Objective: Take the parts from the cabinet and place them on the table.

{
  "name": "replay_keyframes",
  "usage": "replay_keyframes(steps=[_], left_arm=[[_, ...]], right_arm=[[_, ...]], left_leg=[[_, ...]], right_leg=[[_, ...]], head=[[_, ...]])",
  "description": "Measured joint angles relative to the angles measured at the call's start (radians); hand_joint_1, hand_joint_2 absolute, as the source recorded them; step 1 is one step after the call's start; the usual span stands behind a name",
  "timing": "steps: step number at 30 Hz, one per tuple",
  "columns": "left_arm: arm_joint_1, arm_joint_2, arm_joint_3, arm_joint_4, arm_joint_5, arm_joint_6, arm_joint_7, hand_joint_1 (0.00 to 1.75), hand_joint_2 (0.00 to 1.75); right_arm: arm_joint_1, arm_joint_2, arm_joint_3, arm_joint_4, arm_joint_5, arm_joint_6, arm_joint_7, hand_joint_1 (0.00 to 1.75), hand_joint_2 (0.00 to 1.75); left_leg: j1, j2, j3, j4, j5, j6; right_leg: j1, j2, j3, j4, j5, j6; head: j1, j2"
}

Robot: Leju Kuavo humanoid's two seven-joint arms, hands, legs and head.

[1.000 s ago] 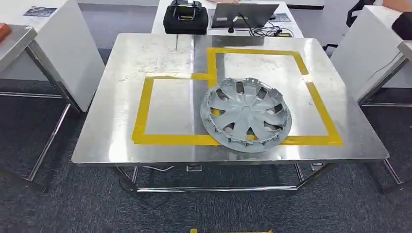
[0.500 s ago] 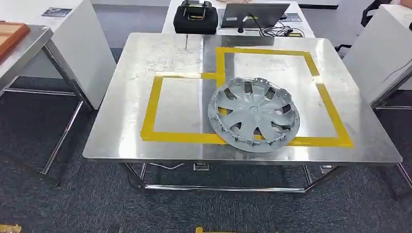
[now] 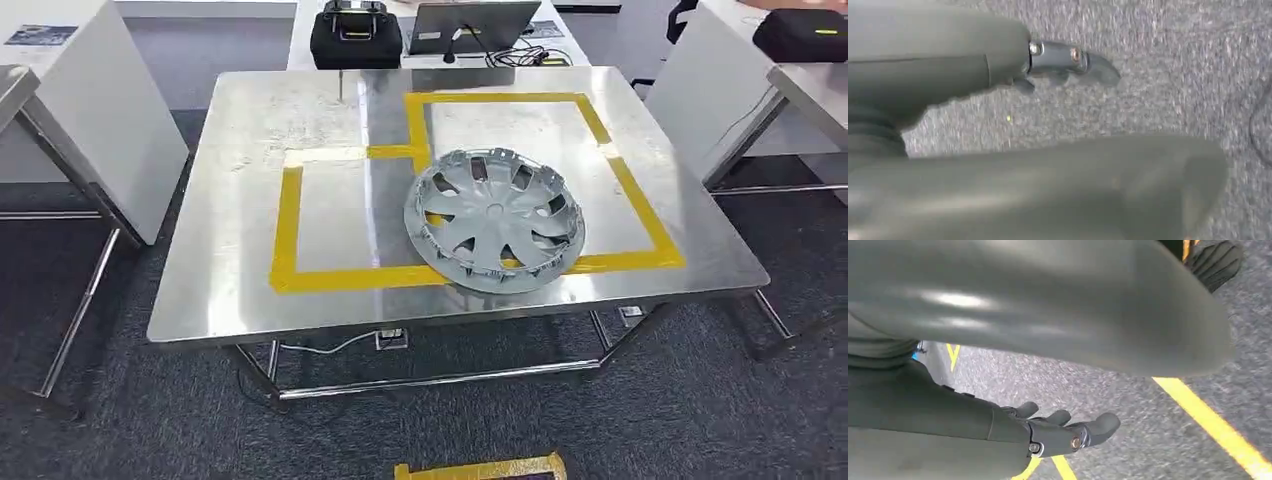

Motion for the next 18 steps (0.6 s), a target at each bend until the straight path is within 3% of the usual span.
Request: replay_keyframes(steps=[1,3,4,5,7,8,9,10,11,13,14,15,16,17,18], left_arm=[[0.0,0.0,0.0,0.0,0.0,0.0,0.0,0.0,0.0],[0.006,0.0,0.0,0.0,0.0,-0.001,0.005,0.0,0.0],[0.007,0.0,0.0,0.0,0.001,-0.001,0.006,0.0,0.0],[0.007,0.0,0.0,0.001,0.001,-0.001,0.007,0.0,0.0],[0.004,0.0,0.0,0.0,0.001,0.0,0.01,0.0,0.0],[0.002,0.0,0.0,0.0,0.0,0.001,0.011,0.0,0.0],[0.001,-0.001,0.0,0.0,0.0,0.002,0.014,0.0,0.0],[0.005,-0.011,0.0,0.002,0.0,0.002,0.016,0.0,0.0],[0.005,-0.007,0.0,0.0,0.0,0.003,0.014,0.0,0.0],[-0.001,-0.012,-0.001,0.001,-0.001,0.002,0.016,0.0,0.0],[-0.003,-0.015,-0.001,0.0,-0.001,0.002,0.016,0.0,0.0],[-0.004,-0.013,0.0,-0.002,0.0,0.002,0.017,0.0,0.0],[-0.003,-0.013,-0.001,-0.002,-0.001,0.002,0.016,0.0,0.0],[-0.005,-0.014,-0.001,-0.001,0.0,0.002,0.017,0.0,0.0],[-0.005,-0.014,-0.001,-0.001,0.0,0.002,0.017,0.0,0.0]], right_arm=[[0.0,0.0,0.0,0.0,-0.001,0.0,-0.002,0.0,0.0],[-0.001,0.0,0.0,0.0,-0.001,0.0,-0.003,0.0,0.0],[0.0,0.001,0.0,0.0,-0.001,0.0,-0.003,0.0,0.0],[0.0,0.002,0.0,0.0,-0.001,0.0,-0.003,0.0,0.0],[0.004,0.002,0.0,0.0,-0.002,0.0,-0.003,0.0,0.0],[0.004,0.001,0.0,0.0,-0.002,0.0,-0.003,0.0,0.0],[0.003,0.0,0.0,0.0,-0.003,0.0,-0.003,0.0,0.0],[-0.001,-0.009,0.0,0.0,-0.003,0.0,-0.003,0.0,0.0],[-0.003,-0.001,0.0,0.001,-0.005,0.0,-0.004,0.0,0.0],[0.0,-0.008,-0.001,0.001,-0.006,-0.001,-0.004,0.0,0.0],[0.002,-0.011,-0.001,0.001,-0.007,-0.001,-0.004,0.0,0.0],[0.003,-0.01,-0.001,0.001,-0.008,-0.001,-0.004,0.0,0.0],[0.002,-0.01,-0.002,0.002,-0.01,-0.001,-0.003,0.0,0.0],[-0.001,-0.009,-0.002,0.002,-0.01,-0.001,-0.004,0.0,0.0],[-0.005,-0.008,-0.002,0.002,-0.01,-0.001,-0.003,0.0,0.0]], left_leg=[[-0.004,0.01,-0.001,0.0,0.002,0.004],[-0.013,0.038,-0.005,0.001,0.002,0.006],[-0.018,0.05,-0.006,0.001,0.002,0.007],[-0.023,0.06,-0.005,0.001,0.001,0.007],[-0.032,0.077,0.008,0.0,-0.002,0.007],[-0.037,0.086,0.018,-0.002,-0.003,0.008],[-0.04,0.094,0.022,-0.007,-0.003,0.008],[-0.04,0.105,0.016,-0.016,-0.002,0.007],[-0.037,0.114,0.023,-0.02,0.001,0.003],[-0.033,0.139,0.022,-0.025,0.003,0.001],[-0.037,0.149,0.034,-0.038,0.005,-0.002],[-0.036,0.129,0.032,-0.037,-0.009,0.002],[-0.037,0.074,0.024,-0.008,-0.018,-0.005],[-0.031,0.036,-0.014,0.065,-0.047,-0.012],[-0.026,0.025,-0.052,0.137,-0.072,-0.022]], right_leg=[[0.0,-0.021,-0.025,0.06,-0.04,0.004],[0.0,-0.038,-0.101,0.237,-0.125,0.006],[0.002,-0.04,-0.12,0.288,-0.138,0.004],[0.004,-0.04,-0.115,0.287,-0.127,-0.001],[0.013,-0.042,-0.061,0.188,-0.068,-0.019],[0.022,-0.05,-0.02,0.106,-0.027,-0.036],[0.039,-0.074,0.021,0.017,0.008,-0.062],[0.045,-0.111,0.036,-0.004,-0.011,-0.077],[0.056,-0.111,0.052,-0.021,-0.003,-0.079],[0.065,-0.101,0.051,-0.036,0.001,-0.088],[0.065,-0.089,0.06,-0.055,0.008,-0.1],[0.041,-0.081,0.091,-0.103,0.024,-0.097],[0.039,-0.074,0.103,-0.117,0.029,-0.099],[0.032,-0.063,0.104,-0.121,0.033,-0.099],[0.028,-0.051,0.102,-0.121,0.034,-0.096]], head=[[0.014,0.0],[0.029,0.0],[0.031,0.0],[0.033,0.0],[0.038,0.0],[0.042,0.0],[0.045,0.0],[0.032,0.0],[0.029,0.0],[0.036,0.0],[0.038,0.0],[0.044,0.0],[0.04,0.0],[0.035,0.0],[0.029,0.0]])
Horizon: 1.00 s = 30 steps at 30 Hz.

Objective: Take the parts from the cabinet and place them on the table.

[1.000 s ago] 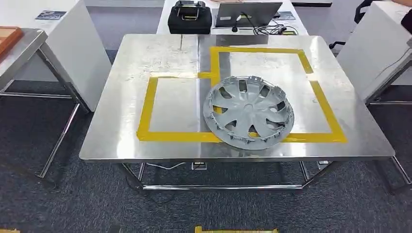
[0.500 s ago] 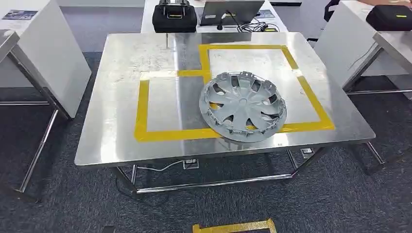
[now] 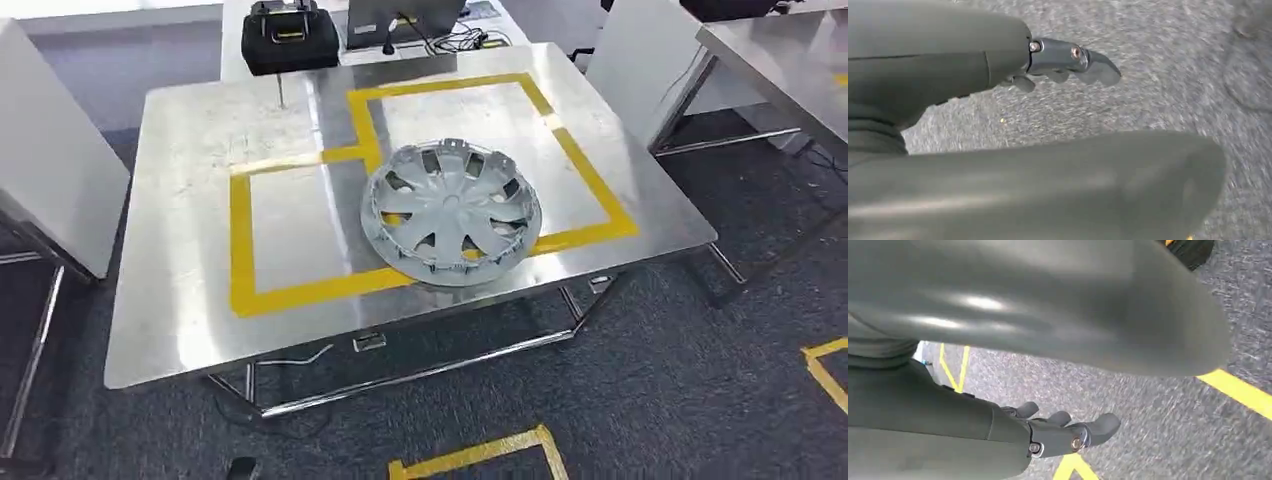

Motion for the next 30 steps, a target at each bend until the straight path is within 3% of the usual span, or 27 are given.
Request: replay_keyframes(steps=[1,2,3,4,5,6,7,8,10,11,12,13,14,16,17,18,19,20,21,22,23,26,27,28,29,30], left_arm=[[0.004,0.003,0.0,0.0,0.0,0.0,0.001,0.0,0.0],[0.008,0.005,0.0,0.001,0.0,0.0,0.001,0.0,0.0],[0.01,0.006,0.0,0.001,0.0,0.0,0.002,0.0,0.0],[0.011,0.008,0.0,0.001,0.0,0.0,0.002,0.0,0.0],[0.011,0.009,0.0,0.001,0.0,0.0,0.002,0.0,0.0],[0.01,0.009,0.0,0.001,0.0,0.0,0.002,0.0,0.0],[0.011,0.006,0.0,0.003,0.0,0.0,0.005,0.0,0.0],[0.007,0.006,0.0,0.003,0.0,0.0,0.004,0.0,0.0],[0.007,0.008,0.0,0.002,0.0,0.001,0.006,0.0,0.0],[0.007,0.008,0.0,0.002,0.0,0.002,0.008,0.0,0.0],[0.005,0.009,0.0,0.002,0.0,0.002,0.008,0.0,0.0],[0.003,0.008,0.0,0.002,0.0,0.001,0.009,0.0,0.0],[0.005,0.008,0.0,0.001,0.0,0.001,0.01,0.0,0.0],[0.012,0.008,0.0,0.001,0.0,0.001,0.011,0.0,0.0],[0.013,0.009,0.0,0.002,0.001,0.001,0.012,0.0,0.0],[0.012,0.009,0.0,0.002,0.001,0.001,0.012,0.0,0.0],[0.011,0.008,0.0,0.002,0.001,0.001,0.012,0.0,0.0],[0.009,0.008,0.0,0.001,0.001,0.001,0.012,0.0,0.0],[0.009,0.008,0.0,0.001,0.002,0.001,0.012,0.0,0.0],[0.009,0.007,0.0,0.001,0.002,0.0,0.011,0.0,0.0],[0.009,0.006,0.0,0.001,0.003,0.0,0.01,0.0,0.0],[0.005,0.005,0.0,0.001,0.005,0.0,0.01,0.0,0.0],[0.002,0.003,0.0,-0.002,0.004,0.0,0.01,0.0,0.0],[-0.002,0.006,0.0,-0.001,0.004,0.0,0.009,0.0,0.0],[0.0,0.006,0.0,-0.001,0.005,0.0,0.008,0.0,0.0],[0.0,0.006,0.0,-0.001,0.006,-0.001,0.007,0.0,0.0]], right_arm=[[-0.001,0.005,0.0,0.0,0.0,0.002,0.0,0.0,0.0],[-0.001,0.007,0.0,0.0,0.0,0.002,0.0,0.0,0.0],[0.0,0.009,0.0,0.0,-0.001,0.002,0.0,0.0,0.0],[0.002,0.009,0.0,0.001,-0.001,0.002,0.0,0.0,0.0],[0.004,0.01,0.0,0.002,-0.002,0.002,0.0,0.0,0.0],[0.005,0.01,0.0,0.002,-0.003,0.002,0.0,0.0,0.0],[0.005,0.005,-0.001,0.002,-0.003,0.002,0.0,0.0,0.0],[0.001,0.005,-0.001,0.002,-0.003,0.001,0.0,0.0,0.0],[0.004,0.008,-0.001,0.002,-0.005,0.002,-0.002,0.0,0.0],[0.006,0.008,-0.001,0.002,-0.006,0.002,-0.002,0.0,0.0],[0.009,0.006,-0.001,0.002,-0.006,0.001,-0.002,0.0,0.0],[0.01,0.006,-0.002,0.002,-0.006,0.0,-0.002,0.0,0.0],[0.008,0.005,-0.002,0.002,-0.006,0.0,-0.002,0.0,0.0],[0.004,0.006,-0.002,0.002,-0.006,0.0,-0.002,0.0,0.0],[0.004,0.008,-0.002,0.002,-0.006,0.0,-0.002,0.0,0.0],[0.005,0.008,-0.002,0.002,-0.006,0.0,-0.002,0.0,0.0],[0.006,0.008,-0.002,0.002,-0.006,0.0,-0.002,0.0,0.0],[0.008,0.007,-0.002,0.003,-0.006,0.0,-0.002,0.0,0.0],[0.009,0.007,-0.002,0.003,-0.007,0.0,-0.002,0.0,0.0],[0.007,0.006,-0.002,0.003,-0.009,0.0,-0.003,0.0,0.0],[0.004,0.005,-0.002,0.003,-0.009,0.0,-0.005,0.0,0.0],[0.005,0.003,-0.002,0.003,-0.01,-0.001,-0.006,0.0,0.0],[0.005,0.002,-0.003,0.002,-0.01,-0.002,-0.006,0.0,0.0],[0.007,0.005,-0.003,0.003,-0.01,-0.002,-0.006,0.0,0.0],[0.005,0.005,-0.003,0.003,-0.01,-0.004,-0.007,0.0,0.0],[0.005,0.005,-0.003,0.003,-0.012,-0.005,-0.008,0.0,0.0]], left_leg=[[0.008,-0.005,-0.045,0.076,-0.02,-0.012],[0.016,-0.005,-0.075,0.118,-0.021,-0.022],[0.022,-0.005,-0.083,0.113,0.001,-0.033],[0.03,-0.005,-0.07,0.069,0.042,-0.041],[0.039,-0.009,-0.04,-0.009,0.092,-0.052],[0.054,-0.033,-0.002,-0.098,0.135,-0.068],[0.056,-0.081,0.005,-0.11,0.099,-0.08],[0.054,-0.076,0.003,-0.12,0.093,-0.048],[0.046,-0.051,0.004,-0.112,0.087,-0.021],[0.047,-0.038,0.007,-0.113,0.09,-0.011],[0.049,-0.025,0.015,-0.115,0.097,0.001],[0.047,-0.019,0.017,-0.116,0.098,0.004],[0.045,-0.007,0.017,-0.116,0.1,0.007],[0.04,0.024,0.016,-0.116,0.099,0.008],[0.037,0.04,0.016,-0.116,0.097,0.009],[0.035,0.052,0.017,-0.116,0.094,0.009],[0.033,0.063,0.019,-0.116,0.091,0.01],[0.031,0.073,0.023,-0.117,0.088,0.009],[0.029,0.085,0.029,-0.118,0.085,0.008],[0.029,0.095,0.035,-0.123,0.083,0.006],[0.021,0.103,0.04,-0.125,0.078,-0.001],[0.027,0.133,0.058,-0.145,0.076,-0.017],[0.025,0.138,0.071,-0.153,0.074,-0.026],[0.029,0.083,0.064,-0.137,0.062,-0.027],[0.028,0.034,0.041,-0.085,0.03,-0.026],[0.028,0.013,0.005,-0.016,0.0,-0.026]], right_leg=[[-0.005,0.017,-0.001,0.001,-0.001,0.004],[-0.011,0.035,-0.001,0.004,-0.002,0.011],[-0.019,0.051,-0.002,0.009,-0.005,0.022],[-0.029,0.064,-0.004,0.018,-0.01,0.033],[-0.039,0.078,-0.008,0.033,-0.018,0.048],[-0.048,0.092,-0.017,0.056,-0.028,0.065],[-0.049,0.1,-0.033,0.076,-0.037,0.08],[-0.049,0.112,-0.065,0.103,-0.054,0.092],[-0.05,0.124,-0.065,0.087,-0.058,0.102],[-0.053,0.135,-0.066,0.086,-0.054,0.107],[-0.057,0.123,-0.067,0.096,-0.052,0.11],[-0.054,0.07,-0.078,0.124,-0.07,0.107],[-0.051,0.031,-0.111,0.194,-0.113,0.107],[-0.049,0.014,-0.187,0.346,-0.181,0.107],[-0.049,0.012,-0.216,0.4,-0.193,0.105],[-0.047,0.012,-0.218,0.403,-0.181,0.102],[-0.044,0.01,-0.2,0.362,-0.15,0.094],[-0.039,0.005,-0.167,0.291,-0.112,0.085],[-0.03,-0.013,-0.122,0.197,-0.068,0.071],[-0.013,-0.069,-0.088,0.116,-0.044,0.051],[-0.013,-0.073,-0.086,0.115,-0.047,0.055],[-0.007,-0.039,-0.088,0.105,-0.047,0.052],[-0.009,-0.021,-0.062,0.085,-0.039,0.05],[-0.018,-0.014,-0.043,0.067,-0.03,0.048],[-0.019,-0.005,-0.037,0.064,-0.027,0.043],[-0.019,0.006,-0.037,0.064,-0.026,0.039]], head=[[-0.006,0.0],[-0.01,0.0],[-0.013,0.0],[-0.016,0.0],[-0.021,0.0],[-0.028,0.0],[-0.035,0.0],[-0.042,0.0],[-0.025,0.0],[-0.025,0.0],[-0.024,0.0],[-0.017,0.0],[0.0,0.0],[0.011,0.0],[0.014,0.0],[0.015,0.0],[0.016,0.0],[0.021,0.0],[0.025,0.0],[0.03,0.0],[0.024,0.0],[0.029,0.0],[0.028,0.0],[0.019,0.0],[0.013,0.0],[0.006,0.0]])
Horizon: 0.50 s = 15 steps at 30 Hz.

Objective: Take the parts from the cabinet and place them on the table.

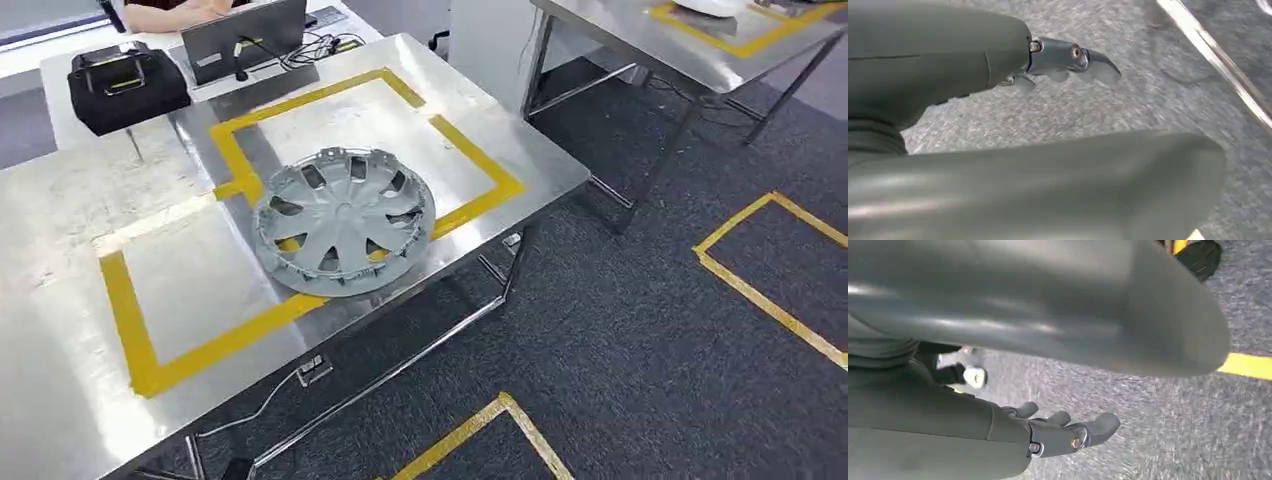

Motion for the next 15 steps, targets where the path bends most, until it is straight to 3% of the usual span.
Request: replay_keyframes(steps=[1,2,3,4,6,7,8,11,12,13,14,15], left_arm=[[0.002,0.0,0.0,0.0,0.0,0.0,0.0,0.0,0.0],[0.006,0.0,0.0,0.001,0.0,0.0,0.0,0.0,0.0],[0.01,0.001,0.0,0.002,0.002,0.0,0.0,0.0,0.0],[0.012,0.002,0.0,0.002,0.002,0.0,0.0,0.0,0.0],[0.011,0.003,0.0,0.002,0.003,-0.001,-0.001,0.0,0.0],[0.012,0.005,0.0,0.002,0.003,-0.001,-0.003,0.0,0.0],[0.01,0.008,0.0,0.002,0.003,-0.001,-0.003,0.0,0.0],[0.006,0.007,0.0,0.002,0.003,-0.002,-0.005,0.0,0.0],[0.006,0.003,0.0,0.002,0.003,-0.002,-0.006,0.0,0.0],[0.004,0.003,0.0,0.001,0.003,-0.001,-0.006,0.0,0.0],[0.003,0.003,0.0,0.001,0.003,-0.001,-0.006,0.0,0.0],[0.005,0.003,0.0,0.001,0.003,-0.001,-0.006,0.0,0.0]], right_arm=[[-0.003,0.001,0.0,0.0,-0.002,0.0,-0.002,0.0,0.0],[-0.004,0.002,0.0,0.0,-0.005,-0.001,-0.004,0.0,0.0],[-0.004,0.002,0.0,0.0,-0.007,-0.001,-0.004,0.0,0.0],[-0.003,0.002,0.0,0.0,-0.009,-0.002,-0.004,0.0,0.0],[-0.001,0.002,-0.001,0.0,-0.011,-0.003,-0.004,0.0,0.0],[0.0,0.004,-0.001,0.0,-0.011,-0.003,-0.004,0.0,0.0],[0.0,0.007,-0.001,0.001,-0.011,-0.003,-0.004,0.0,0.0],[0.001,0.006,-0.001,0.002,-0.012,-0.004,-0.005,0.0,0.0],[0.001,0.004,-0.001,0.002,-0.012,-0.004,-0.005,0.0,0.0],[0.002,0.003,-0.001,0.002,-0.012,-0.004,-0.004,0.0,0.0],[0.002,0.003,-0.001,0.003,-0.012,-0.005,-0.004,0.0,0.0],[-0.001,0.003,-0.001,0.003,-0.012,-0.005,-0.004,0.0,0.0]], left_leg=[[-0.001,-0.01,-0.048,0.085,-0.029,-0.001],[-0.003,-0.013,-0.092,0.152,-0.041,-0.002],[-0.005,-0.015,-0.114,0.166,-0.025,0.001],[-0.007,-0.016,-0.113,0.135,0.014,0.006],[-0.01,-0.034,-0.063,-0.017,0.121,0.017],[-0.011,-0.07,-0.037,-0.096,0.152,0.026],[-0.009,-0.094,-0.028,-0.113,0.134,0.028],[-0.017,-0.066,-0.012,-0.12,0.138,0.036],[-0.009,-0.055,-0.005,-0.132,0.142,0.042],[-0.005,-0.042,0.002,-0.138,0.145,0.045],[-0.004,-0.034,0.005,-0.142,0.143,0.05],[-0.005,-0.023,0.005,-0.142,0.141,0.052]], right_leg=[[0.003,0.014,0.0,0.001,-0.002,-0.002],[0.006,0.031,0.0,0.001,-0.004,-0.005],[0.009,0.048,0.001,0.004,-0.006,-0.008],[0.01,0.065,0.003,0.007,-0.009,-0.006],[0.013,0.091,0.011,0.013,-0.018,-0.004],[0.012,0.101,0.01,0.017,-0.023,-0.001],[0.019,0.11,0.007,0.023,-0.028,0.006],[0.004,0.142,-0.01,0.018,-0.021,0.025],[0.009,0.152,-0.018,0.018,-0.023,0.031],[0.012,0.118,-0.017,0.033,-0.031,0.034],[0.012,0.062,-0.04,0.076,-0.056,0.042],[0.006,0.034,-0.08,0.146,-0.09,0.048]], head=[[-0.01,0.0],[-0.013,0.0],[-0.018,0.0],[-0.024,0.0],[-0.035,0.0],[-0.041,0.0],[-0.037,0.0],[-0.041,0.0],[-0.043,0.0],[-0.042,0.0],[-0.027,0.0],[-0.016,0.0]])
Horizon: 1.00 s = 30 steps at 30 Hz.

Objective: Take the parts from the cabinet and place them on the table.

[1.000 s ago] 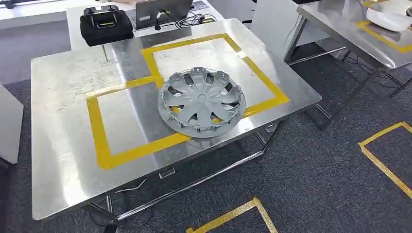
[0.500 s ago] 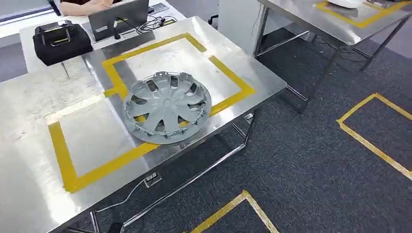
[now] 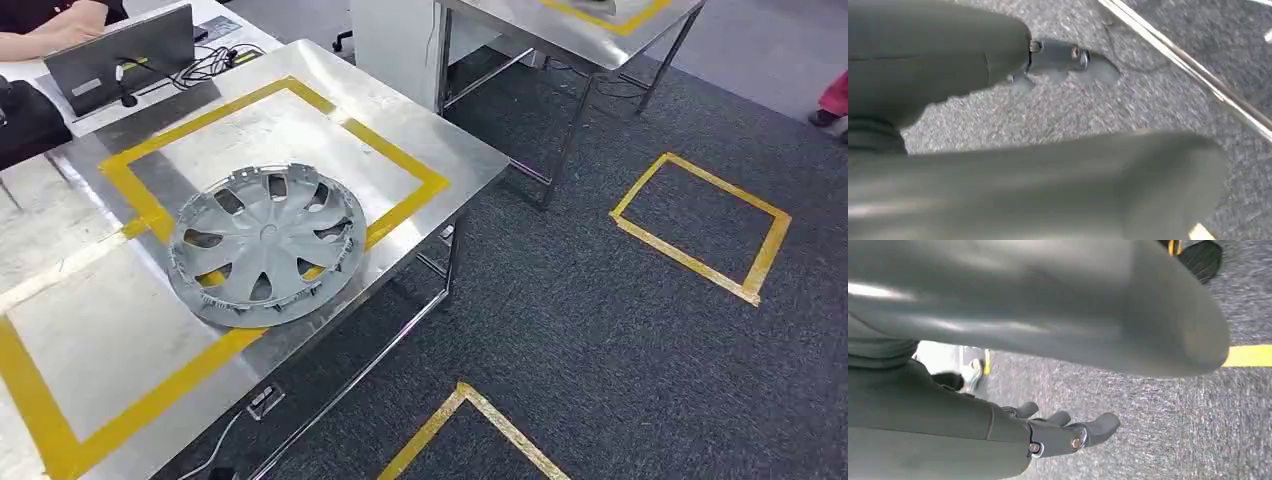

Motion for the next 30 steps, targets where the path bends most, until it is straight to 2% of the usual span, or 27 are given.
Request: replay_keyframes(steps=[1,2,3,4,5,6,7,8,9,11,12,13,14,15,16,17,18,19,20,22,23,24,27,28,29,30], left_arm=[[0.004,0.0,0.0,0.0,0.0,0.0,0.0,0.0,0.0],[0.005,0.0,0.0,0.0,0.0,0.0,0.001,0.0,0.0],[0.006,0.0,0.0,0.001,0.0,0.0,0.003,0.0,0.0],[0.006,-0.001,0.0,0.001,0.0,0.0,0.003,0.0,0.0],[0.005,-0.002,0.0,0.001,0.0,0.0,0.003,0.0,0.0],[0.004,-0.002,-0.001,0.001,0.0,0.0,0.003,0.0,0.0],[0.004,-0.002,-0.001,0.001,0.0,0.0,0.003,0.0,0.0],[0.005,-0.002,-0.001,0.001,0.0,0.0,0.003,0.0,0.0],[0.004,-0.002,-0.001,0.001,0.0,0.0,0.003,0.0,0.0],[0.002,-0.002,-0.002,0.001,0.0,0.0,0.003,0.0,0.0],[0.0,-0.002,-0.002,0.0,0.0,0.0,0.003,0.0,0.0],[-0.002,-0.003,-0.002,0.0,0.0,0.001,0.003,0.0,0.0],[-0.004,-0.001,-0.003,0.0,0.0,0.001,0.003,0.0,0.0],[-0.004,-0.001,-0.003,0.0,0.0,0.001,0.004,0.0,0.0],[-0.003,-0.002,-0.004,0.0,0.0,0.001,0.005,0.0,0.0],[-0.001,-0.002,-0.005,0.001,0.0,0.0,0.007,0.0,0.0],[0.004,-0.002,-0.005,0.002,0.001,0.0,0.008,0.0,0.0],[0.007,-0.002,-0.005,0.002,0.001,0.0,0.01,0.0,0.0],[0.008,-0.001,-0.005,0.002,0.002,0.0,0.01,0.0,0.0],[0.005,0.0,-0.006,0.002,0.002,0.0,0.01,0.0,0.0],[0.006,0.0,-0.006,0.002,0.002,0.0,0.011,0.0,0.0],[0.004,-0.001,-0.006,0.002,0.003,0.0,0.01,0.0,0.0],[0.002,-0.001,-0.008,0.002,0.003,0.0,0.011,0.0,0.0],[0.002,-0.006,-0.008,0.002,0.003,0.0,0.011,0.0,0.0],[0.002,-0.003,-0.008,0.002,0.003,0.0,0.01,0.0,0.0],[0.003,-0.003,-0.008,0.002,0.003,0.0,0.01,0.0,0.0]], right_arm=[[-0.002,0.0,0.0,0.0,0.0,0.0,0.0,0.0,0.0],[-0.003,0.0,0.0,0.0,0.0,0.0,0.0,0.0,0.0],[-0.002,0.0,0.0,0.0,-0.001,0.0,0.0,0.0,0.0],[-0.002,0.0,0.0,0.0,-0.003,0.0,0.0,0.0,0.0],[0.0,-0.001,0.0,0.0,-0.003,-0.002,0.0,0.0,0.0],[0.002,-0.001,0.0,0.0,-0.003,-0.003,0.0,0.0,0.0],[0.002,-0.002,-0.001,0.0,-0.003,-0.005,0.0,0.0,0.0],[-0.003,-0.002,-0.001,0.0,-0.004,-0.005,0.0,0.0,0.0],[-0.006,-0.002,-0.001,0.0,-0.004,-0.005,-0.002,0.0,0.0],[-0.004,-0.003,-0.001,0.0,-0.007,-0.005,-0.003,0.0,0.0],[-0.002,-0.003,-0.002,0.0,-0.008,-0.006,-0.003,0.0,0.0],[-0.001,-0.005,-0.003,0.0,-0.009,-0.006,-0.003,0.0,0.0],[0.002,-0.003,-0.003,0.0,-0.011,-0.007,-0.003,0.0,0.0],[0.001,-0.004,-0.003,0.0,-0.011,-0.008,-0.003,0.0,0.0],[0.0,-0.004,-0.004,0.0,-0.012,-0.008,-0.003,0.0,0.0],[-0.002,-0.004,-0.004,0.0,-0.013,-0.008,-0.004,0.0,0.0],[-0.003,-0.003,-0.004,0.0,-0.014,-0.008,-0.004,0.0,0.0],[-0.003,-0.003,-0.004,0.0,-0.015,-0.008,-0.004,0.0,0.0],[-0.001,-0.003,-0.004,0.001,-0.016,-0.008,-0.004,0.0,0.0],[0.0,-0.003,-0.005,0.0,-0.018,-0.009,-0.004,0.0,0.0],[0.001,-0.003,-0.005,0.001,-0.018,-0.01,-0.004,0.0,0.0],[-0.004,-0.003,-0.005,0.001,-0.018,-0.011,-0.004,0.0,0.0],[0.003,-0.003,-0.006,0.001,-0.019,-0.014,-0.004,0.0,0.0],[0.002,-0.006,-0.006,0.001,-0.019,-0.015,-0.004,0.0,0.0],[0.002,-0.003,-0.006,0.001,-0.02,-0.015,-0.004,0.0,0.0],[0.002,-0.003,-0.007,0.002,-0.021,-0.016,-0.004,0.0,0.0]], left_leg=[[-0.001,0.016,0.001,0.0,-0.003,0.001],[-0.001,0.03,0.002,0.0,-0.006,0.001],[-0.001,0.043,0.004,0.0,-0.009,0.001],[0.0,0.054,0.007,0.0,-0.012,0.0],[0.001,0.063,0.01,0.0,-0.015,-0.002],[0.002,0.073,0.018,0.0,-0.019,-0.006],[0.002,0.082,0.024,0.0,-0.022,-0.012],[-0.004,0.092,0.027,0.001,-0.028,-0.02],[-0.005,0.1,0.027,0.002,-0.031,-0.026],[-0.001,0.122,0.035,-0.006,-0.033,-0.037],[-0.001,0.131,0.046,-0.011,-0.035,-0.044],[0.004,0.114,0.038,-0.005,-0.044,-0.051],[0.004,0.066,0.034,0.021,-0.063,-0.052],[0.002,0.037,0.004,0.083,-0.098,-0.051],[0.002,0.02,-0.043,0.175,-0.139,-0.051],[0.001,0.013,-0.079,0.243,-0.161,-0.051],[0.0,0.01,-0.11,0.294,-0.167,-0.052],[-0.002,0.007,-0.12,0.296,-0.147,-0.048],[-0.003,0.004,-0.106,0.248,-0.104,-0.045],[-0.002,-0.016,-0.043,0.088,-0.005,-0.038],[0.002,-0.059,-0.018,0.036,-0.004,-0.035],[0.003,-0.065,-0.01,0.011,-0.016,-0.034],[-0.007,-0.041,-0.002,0.018,-0.013,-0.021],[0.004,-0.03,0.002,0.008,-0.009,-0.014],[0.002,-0.021,0.009,0.004,-0.008,-0.011],[0.0,-0.01,0.01,0.004,-0.01,-0.006]], right_leg=[[-0.005,-0.016,-0.047,0.087,-0.036,0.006],[-0.01,-0.023,-0.082,0.149,-0.054,0.011],[-0.015,-0.027,-0.097,0.174,-0.051,0.014],[-0.02,-0.029,-0.087,0.151,-0.024,0.018],[-0.022,-0.034,-0.058,0.092,0.014,0.019],[-0.023,-0.046,-0.009,-0.002,0.061,0.018],[-0.021,-0.079,0.039,-0.091,0.094,0.013],[-0.009,-0.112,0.053,-0.129,0.077,0.009],[-0.008,-0.094,0.066,-0.129,0.081,-0.002],[-0.002,-0.074,0.044,-0.127,0.077,-0.015],[-0.001,-0.061,0.05,-0.134,0.078,-0.022],[-0.014,-0.051,0.08,-0.151,0.086,-0.031],[-0.013,-0.049,0.086,-0.155,0.085,-0.033],[-0.011,-0.041,0.087,-0.156,0.084,-0.036],[-0.01,-0.03,0.086,-0.155,0.086,-0.044],[-0.008,-0.02,0.085,-0.155,0.084,-0.046],[-0.006,-0.005,0.086,-0.155,0.083,-0.047],[-0.005,0.012,0.088,-0.153,0.082,-0.048],[-0.005,0.027,0.091,-0.152,0.08,-0.046],[-0.006,0.052,0.097,-0.144,0.074,-0.04],[-0.006,0.06,0.089,-0.137,0.067,-0.032],[-0.005,0.07,0.083,-0.124,0.061,-0.023],[-0.015,0.096,0.072,-0.13,0.07,-0.005],[-0.015,0.1,0.058,-0.127,0.065,0.0],[-0.009,0.047,0.053,-0.1,0.053,0.004],[-0.01,0.005,0.023,-0.041,0.026,0.007]], head=[[0.002,0.0],[0.004,0.0],[0.005,0.0],[0.008,0.0],[0.011,0.0],[0.014,0.0],[0.021,0.0],[0.026,0.0],[0.025,0.0],[0.017,0.0],[0.019,0.0],[0.017,0.0],[0.007,0.0],[0.001,0.0],[-0.008,0.0],[-0.011,0.0],[-0.014,0.0],[-0.019,0.0],[-0.023,0.0],[-0.032,0.0],[-0.033,0.0],[-0.031,0.0],[-0.031,0.0],[-0.032,0.0],[-0.027,0.0],[-0.01,0.0]])
